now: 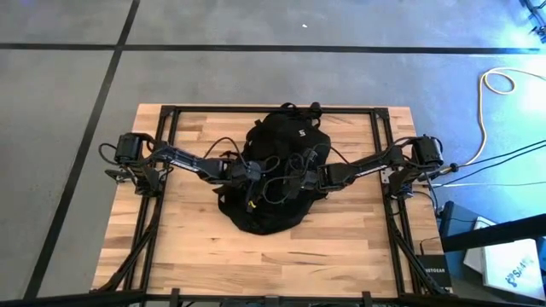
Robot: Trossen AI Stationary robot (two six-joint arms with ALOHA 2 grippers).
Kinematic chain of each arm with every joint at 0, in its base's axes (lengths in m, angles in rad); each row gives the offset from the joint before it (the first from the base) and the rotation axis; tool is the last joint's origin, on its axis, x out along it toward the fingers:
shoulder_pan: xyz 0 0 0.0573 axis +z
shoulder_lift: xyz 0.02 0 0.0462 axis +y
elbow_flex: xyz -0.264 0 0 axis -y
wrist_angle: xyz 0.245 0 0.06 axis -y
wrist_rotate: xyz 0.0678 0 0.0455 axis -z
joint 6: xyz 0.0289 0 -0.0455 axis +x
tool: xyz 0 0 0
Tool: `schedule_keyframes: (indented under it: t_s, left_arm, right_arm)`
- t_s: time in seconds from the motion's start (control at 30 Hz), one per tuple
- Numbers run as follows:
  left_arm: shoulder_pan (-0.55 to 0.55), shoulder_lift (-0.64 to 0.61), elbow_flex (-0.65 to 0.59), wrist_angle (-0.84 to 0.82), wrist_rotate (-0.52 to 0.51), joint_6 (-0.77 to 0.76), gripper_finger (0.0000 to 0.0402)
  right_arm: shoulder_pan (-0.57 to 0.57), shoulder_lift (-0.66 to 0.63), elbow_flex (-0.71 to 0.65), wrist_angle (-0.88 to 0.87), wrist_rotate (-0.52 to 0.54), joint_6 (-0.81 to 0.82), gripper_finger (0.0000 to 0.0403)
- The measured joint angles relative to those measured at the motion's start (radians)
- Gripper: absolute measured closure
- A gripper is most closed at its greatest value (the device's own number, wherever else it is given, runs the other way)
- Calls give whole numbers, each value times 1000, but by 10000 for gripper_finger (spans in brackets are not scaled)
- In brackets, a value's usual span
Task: Unpack backpack
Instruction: Remove the pink charger cable from the black backpack
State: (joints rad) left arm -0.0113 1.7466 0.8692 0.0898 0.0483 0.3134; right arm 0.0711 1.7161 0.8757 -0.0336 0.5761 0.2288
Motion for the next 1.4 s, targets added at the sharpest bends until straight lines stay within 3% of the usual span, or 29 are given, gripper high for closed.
schedule_keyframes:
  t_s: [0.23, 0.53, 0.73, 1.0, 1.4]
  left_arm:
    - [0, 0, 0, -13, -1, -2, 268]
    - [0, 0, 0, -26, -2, -3, 268]
    - [0, 0, 0, -27, -4, -7, 268]
    - [0, 0, 0, -30, -4, 1, 268]
    - [0, 0, 0, -20, -9, 6, 268]
  right_arm:
    - [0, -41, 1, -102, -42, -27, 176]
    - [0, -71, -2, -141, -249, -37, 176]
    - [0, -54, -3, -100, -255, -51, 176]
    - [0, -47, -9, 90, -256, -54, 176]
    - [2, -47, -9, 239, -225, 107, 176]
